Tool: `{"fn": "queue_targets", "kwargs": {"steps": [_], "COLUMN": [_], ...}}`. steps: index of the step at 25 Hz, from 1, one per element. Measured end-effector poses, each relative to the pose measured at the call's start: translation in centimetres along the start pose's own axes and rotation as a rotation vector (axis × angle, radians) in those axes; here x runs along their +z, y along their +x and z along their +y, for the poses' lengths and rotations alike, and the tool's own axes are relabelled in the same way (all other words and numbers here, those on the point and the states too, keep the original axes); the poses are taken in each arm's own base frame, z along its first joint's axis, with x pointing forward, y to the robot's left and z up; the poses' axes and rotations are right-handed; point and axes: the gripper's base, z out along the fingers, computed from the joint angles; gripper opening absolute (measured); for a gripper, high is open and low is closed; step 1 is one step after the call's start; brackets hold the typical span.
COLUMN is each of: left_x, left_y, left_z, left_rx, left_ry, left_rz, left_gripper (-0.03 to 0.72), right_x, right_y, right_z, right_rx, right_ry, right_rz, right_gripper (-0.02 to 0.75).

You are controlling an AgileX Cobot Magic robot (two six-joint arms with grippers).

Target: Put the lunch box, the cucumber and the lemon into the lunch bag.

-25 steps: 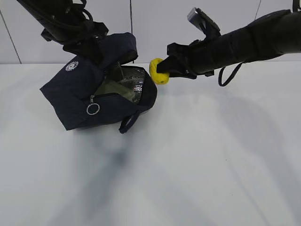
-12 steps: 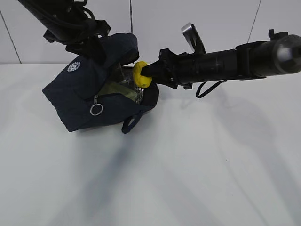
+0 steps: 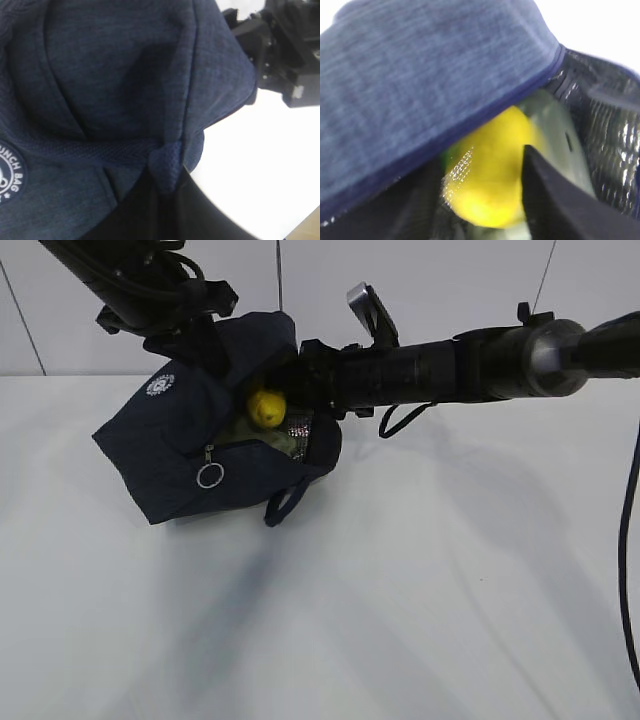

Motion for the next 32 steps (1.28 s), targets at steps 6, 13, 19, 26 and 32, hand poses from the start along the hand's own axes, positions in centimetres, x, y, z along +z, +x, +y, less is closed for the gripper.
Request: {"fn": "queue_targets", "kwargs": {"steps": [6,13,19,26,32], "left_x": [0.0,0.0,0.0,0.0,0.0], "left_y": [0.0,0.0,0.0,0.0,0.0], "left_z": [-0.1,-0.1,-0.1,-0.1,-0.1], "left_rx": [-0.006,-0.007,-0.007,-0.007,-0.007], "left_ry": [0.01,0.012,0.012,0.012,0.012], "left_rz": [0.0,0.002,0.002,0.002,0.002], "left_gripper": [-0.004,-0.004,-0.004,-0.004,-0.004], "right_x": [0.2,-0.4,-2.8,-4.5,-4.7], "right_y": [0.0,0.6,-0.5,-0.1,0.3], "right_z": [-0.3,-1.1,-1.6,-2.6,-3.0], "right_rx": [-0.011,-0.024,-0.001,0.066,0.106], "right_ry": [0.008,0.043,0.099,0.183,0.235], "right_rz": [0.01,0.106,0.155,0.285,0.334], "right_gripper": [0.465,0.472,0.461,0.461,0.46]}}
